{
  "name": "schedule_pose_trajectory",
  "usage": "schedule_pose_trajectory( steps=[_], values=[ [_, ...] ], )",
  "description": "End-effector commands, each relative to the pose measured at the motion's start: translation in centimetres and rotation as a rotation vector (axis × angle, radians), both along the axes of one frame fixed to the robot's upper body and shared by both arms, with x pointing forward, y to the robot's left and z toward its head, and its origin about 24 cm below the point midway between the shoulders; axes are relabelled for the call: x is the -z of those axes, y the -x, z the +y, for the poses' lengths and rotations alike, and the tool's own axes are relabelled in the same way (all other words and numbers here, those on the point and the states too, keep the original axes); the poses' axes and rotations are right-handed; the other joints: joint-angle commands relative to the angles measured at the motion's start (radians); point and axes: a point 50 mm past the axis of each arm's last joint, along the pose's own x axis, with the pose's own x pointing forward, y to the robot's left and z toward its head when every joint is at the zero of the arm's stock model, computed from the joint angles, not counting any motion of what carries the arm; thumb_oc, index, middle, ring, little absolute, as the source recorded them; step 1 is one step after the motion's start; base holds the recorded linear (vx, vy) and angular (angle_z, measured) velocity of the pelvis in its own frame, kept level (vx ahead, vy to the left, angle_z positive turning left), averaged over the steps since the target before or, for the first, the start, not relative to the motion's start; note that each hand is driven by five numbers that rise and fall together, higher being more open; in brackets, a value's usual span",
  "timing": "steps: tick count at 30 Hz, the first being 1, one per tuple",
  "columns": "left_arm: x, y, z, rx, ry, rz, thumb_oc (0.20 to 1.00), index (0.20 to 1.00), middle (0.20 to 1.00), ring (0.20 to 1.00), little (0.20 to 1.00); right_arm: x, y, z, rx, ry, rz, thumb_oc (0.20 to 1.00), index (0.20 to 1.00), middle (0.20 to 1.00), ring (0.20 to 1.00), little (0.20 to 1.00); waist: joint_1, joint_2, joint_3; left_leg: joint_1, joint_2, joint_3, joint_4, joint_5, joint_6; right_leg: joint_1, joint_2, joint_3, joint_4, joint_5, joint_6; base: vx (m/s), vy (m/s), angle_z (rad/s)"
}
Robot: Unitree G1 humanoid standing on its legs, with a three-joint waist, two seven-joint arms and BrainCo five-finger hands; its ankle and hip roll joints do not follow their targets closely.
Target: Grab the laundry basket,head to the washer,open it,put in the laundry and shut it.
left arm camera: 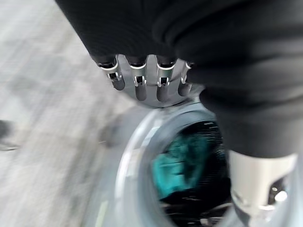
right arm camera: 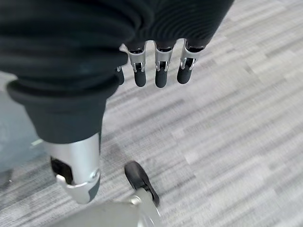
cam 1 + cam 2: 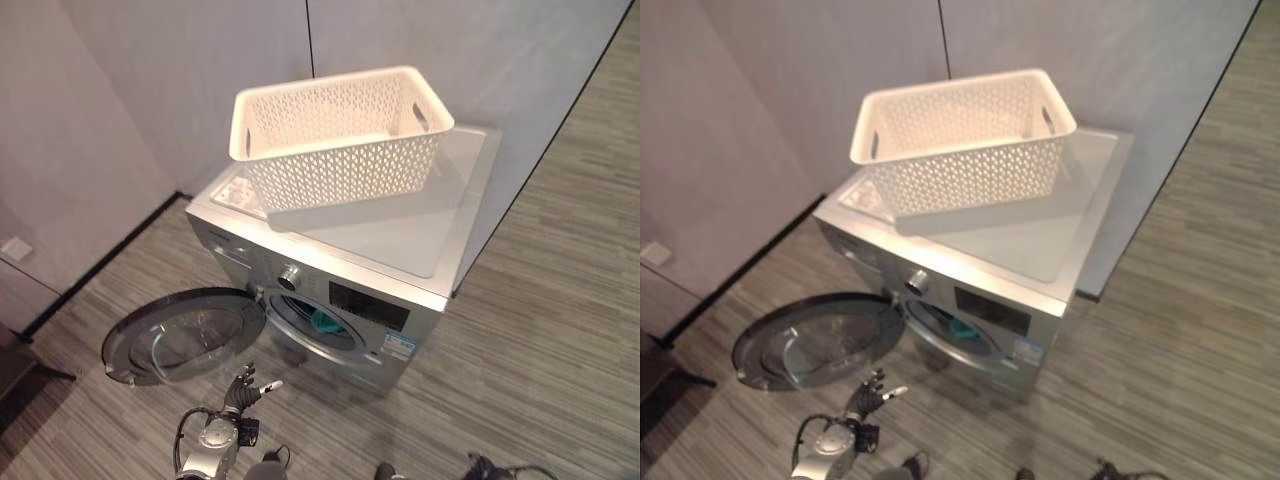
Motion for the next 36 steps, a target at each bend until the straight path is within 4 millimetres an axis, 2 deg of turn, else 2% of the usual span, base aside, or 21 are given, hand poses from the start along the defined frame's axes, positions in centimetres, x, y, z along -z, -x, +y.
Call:
schedule_pose_trajectory(
  steps=[1, 3, 7, 8, 10, 12, 14, 15, 16, 18, 19, 20, 21, 22, 23, 26, 28, 30, 33, 34, 36],
  values=[
    [-2.5, -2.5, 2.3, -0.039, -0.107, -0.14, 1.0, 1.0, 1.0, 1.0, 1.0, 0.1, 0.3, 0.0, 0.069, -0.007, 0.026, 1.0, 1.0, 1.0, 1.0, 1.0, -0.005, 0.049, -0.05, 0.158, 0.032, 0.048, -0.224, -0.008, 0.002, -0.027, -0.024, 0.045, -0.035, 0.029, 0.106, 0.11, 0.217, 0.39],
    [-3.6, -3.4, 3.0, -0.06, -0.13, -0.189, 1.0, 1.0, 1.0, 1.0, 1.0, 0.1, 0.6, -0.2, 0.08, -0.006, 0.034, 1.0, 1.0, 1.0, 1.0, 1.0, -0.008, 0.058, -0.062, 0.172, 0.009, 0.048, -0.264, -0.049, 0.005, -0.024, -0.045, 0.044, -0.038, 0.045, 0.12, 0.06, 0.183, 0.44],
    [-9.0, -5.9, 5.7, -0.167, -0.194, -0.435, 1.0, 1.0, 1.0, 1.0, 1.0, 0.4, 1.3, 0.6, 0.096, -0.038, 0.058, 1.0, 1.0, 1.0, 1.0, 1.0, 0.004, 0.051, -0.063, 0.179, -0.039, 0.06, -0.273, -0.129, 0.023, -0.012, -0.104, 0.024, -0.033, 0.078, 0.151, 0.0, 0.151, 0.06],
    [-9.0, -5.9, 5.7, -0.168, -0.195, -0.436, 1.0, 1.0, 1.0, 1.0, 1.0, 0.4, 1.2, 0.6, 0.096, -0.038, 0.057, 1.0, 1.0, 1.0, 1.0, 1.0, 0.004, 0.05, -0.064, 0.176, -0.041, 0.059, -0.273, -0.127, 0.024, -0.015, -0.106, 0.023, -0.033, 0.08, 0.151, 0.02, 0.084, 0.15],
    [-11.5, -6.6, 7.4, -0.227, -0.246, -0.537, 1.0, 1.0, 1.0, 1.0, 1.0, 0.7, 1.4, 1.5, 0.07, -0.07, 0.07, 1.0, 1.0, 1.0, 1.0, 1.0, 0.009, 0.04, -0.068, 0.175, -0.054, 0.066, -0.273, -0.138, 0.027, -0.006, -0.127, 0.013, -0.033, 0.091, 0.163, 0.04, 0.105, 0.07],
    [-13.8, -7.5, 10.4, -0.284, -0.399, -0.578, 1.0, 1.0, 1.0, 1.0, 1.0, 1.0, 0.9, 2.7, 0.014, -0.114, 0.066, 1.0, 1.0, 1.0, 1.0, 1.0, 0.011, 0.026, -0.074, 0.178, -0.066, 0.071, -0.273, -0.154, 0.029, 0.0, -0.145, 0.009, -0.039, 0.106, 0.177, 0.05, 0.111, 0.05],
    [-15.3, -8.2, 12.7, -0.293, -0.536, -0.569, 1.0, 1.0, 1.0, 1.0, 1.0, 1.0, 0.1, 3.4, -0.031, -0.136, 0.044, 1.0, 1.0, 1.0, 1.0, 1.0, 0.009, 0.019, -0.072, 0.176, -0.07, 0.078, -0.273, -0.157, 0.029, -0.008, -0.146, 0.015, -0.041, 0.115, 0.183, 0.02, 0.051, 0.02],
    [-15.4, -8.2, 12.7, -0.293, -0.536, -0.571, 1.0, 1.0, 1.0, 1.0, 1.0, 1.0, 0.0, 3.4, -0.031, -0.137, 0.043, 1.0, 1.0, 1.0, 1.0, 1.0, 0.008, 0.017, -0.074, 0.17, -0.072, 0.077, -0.273, -0.153, 0.03, -0.013, -0.148, 0.015, -0.042, 0.117, 0.182, 0.02, 0.052, -0.04],
    [-16.8, -8.6, 15.5, -0.319, -0.621, -0.533, 1.0, 1.0, 1.0, 1.0, 1.0, 0.8, -1.0, 3.6, -0.071, -0.146, 0.008, 1.0, 1.0, 1.0, 1.0, 1.0, 0.004, 0.012, -0.067, 0.167, -0.069, 0.084, -0.273, -0.154, 0.029, -0.023, -0.146, 0.022, -0.04, 0.121, 0.187, -0.01, 0.044, -0.04],
    [-17.8, -9.0, 18.3, -0.391, -0.653, -0.468, 1.0, 1.0, 1.0, 1.0, 1.0, 0.5, -2.5, 3.8, -0.11, -0.151, -0.033, 1.0, 1.0, 1.0, 1.0, 1.0, -0.005, 0.0, -0.056, 0.143, -0.066, 0.087, -0.273, -0.145, 0.029, -0.056, -0.142, 0.036, -0.038, 0.13, 0.189, -0.06, 0.036, -0.15],
    [-18.7, -9.3, 19.6, -0.417, -0.689, -0.433, 1.0, 1.0, 1.0, 1.0, 1.0, 0.2, -3.3, 3.2, -0.116, -0.14, -0.051, 1.0, 1.0, 1.0, 1.0, 1.0, -0.01, -0.006, -0.044, 0.135, -0.062, 0.088, -0.273, -0.143, 0.028, -0.072, -0.136, 0.042, -0.036, 0.13, 0.191, -0.15, -0.013, -0.18],
    [-20.1, -9.9, 20.7, -0.418, -0.741, -0.399, 1.0, 1.0, 1.0, 1.0, 1.0, -0.3, -4.6, 2.7, -0.125, -0.127, -0.086, 1.0, 1.0, 1.0, 1.0, 1.0, -0.015, -0.021, -0.03, 0.107, -0.057, 0.085, -0.273, -0.132, 0.028, -0.102, -0.131, 0.047, -0.035, 0.136, 0.191, -0.1, -0.021, -0.12],
    [-20.1, -9.9, 20.6, -0.417, -0.741, -0.399, 1.0, 1.0, 1.0, 1.0, 1.0, -0.3, -4.6, 2.7, -0.124, -0.127, -0.086, 1.0, 1.0, 1.0, 1.0, 1.0, -0.013, -0.021, -0.029, 0.11, -0.056, 0.086, -0.273, -0.135, 0.027, -0.099, -0.13, 0.048, -0.034, 0.133, 0.192, -0.14, -0.043, -0.12],
    [-21.1, -10.2, 21.7, -0.43, -0.782, -0.361, 1.0, 1.0, 1.0, 1.0, 1.0, -0.6, -5.5, 2.6, -0.143, -0.12, -0.112, 1.0, 1.0, 1.0, 1.0, 1.0, -0.019, -0.037, -0.012, 0.089, -0.048, 0.084, -0.273, -0.126, 0.025, -0.121, -0.124, 0.052, -0.032, 0.135, 0.191, -0.15, -0.066, -0.06],
    [-24.1, -11.5, 22.3, -0.421, -0.869, -0.333, 1.0, 1.0, 1.0, 1.0, 1.0, -1.0, -6.3, 2.2, -0.155, -0.103, -0.127, 1.0, 1.0, 1.0, 1.0, 1.0, -0.019, -0.066, 0.018, 0.048, -0.035, 0.073, -0.273, -0.115, 0.023, -0.154, -0.114, 0.054, -0.029, 0.138, 0.19, -0.22, -0.087, -0.02],
    [-28.4, -14.0, 21.0, -0.385, -0.954, -0.386, 1.0, 1.0, 1.0, 1.0, 1.0, -1.7, -6.9, 0.5, -0.136, -0.046, -0.133, 1.0, 1.0, 1.0, 1.0, 1.0, -0.018, -0.098, 0.09, -0.029, -0.019, 0.037, -0.273, -0.088, 0.027, -0.205, -0.107, 0.052, -0.018, 0.138, 0.184, -0.17, -0.042, 0.13],
    [-29.4, -14.7, 20.3, -0.385, -0.948, -0.416, 1.0, 1.0, 1.0, 1.0, 1.0, -1.9, -7.2, 0.0, -0.121, -0.031, -0.139, 1.0, 1.0, 1.0, 1.0, 1.0, -0.015, -0.105, 0.11, -0.051, -0.019, 0.026, -0.273, -0.081, 0.031, -0.221, -0.105, 0.051, -0.017, 0.138, 0.182, -0.1, 0.013, 0.32],
    [-31.1, -16.0, 18.8, -0.391, -0.905, -0.49, 1.0, 1.0, 1.0, 1.0, 1.0, -2.8, -8.3, -1.4, -0.082, 0.015, -0.176, 1.0, 1.0, 1.0, 1.0, 1.0, -0.01, -0.129, 0.172, -0.148, -0.025, -0.005, -0.205, -0.085, 0.041, -0.267, -0.114, 0.055, -0.014, 0.153, 0.179, -0.18, 0.035, 0.34],
    [-31.6, -16.7, 17.7, -0.421, -0.855, -0.541, 1.0, 1.0, 1.0, 1.0, 1.0, -3.3, -9.3, -1.6, -0.075, 0.023, -0.217, 1.0, 1.0, 1.0, 1.0, 1.0, -0.012, -0.149, 0.2, -0.216, -0.034, -0.016, -0.153, -0.096, 0.045, -0.294, -0.123, 0.053, -0.017, 0.168, 0.181, -0.15, 0.037, 0.23],
    [-31.8, -17.4, 16.7, -0.451, -0.786, -0.573, 1.0, 1.0, 1.0, 1.0, 1.0, -3.8, -10.4, -1.5, -0.083, 0.026, -0.267, 1.0, 1.0, 1.0, 1.0, 1.0, -0.024, -0.171, 0.224, -0.289, -0.047, -0.031, -0.118, -0.101, 0.045, -0.332, -0.128, 0.057, -0.025, 0.191, 0.186, -0.09, 0.026, 0.23],
    [-31.7, -17.5, 16.4, -0.46, -0.775, -0.572, 1.0, 1.0, 1.0, 1.0, 1.0, -3.9, -10.7, -1.3, -0.092, 0.025, -0.284, 1.0, 1.0, 1.0, 1.0, 1.0, -0.026, -0.172, 0.223, -0.296, -0.04, -0.041, -0.115, -0.124, 0.036, -0.333, -0.12, 0.065, -0.032, 0.183, 0.196, 0.01, -0.007, 0.15]
  ],
)
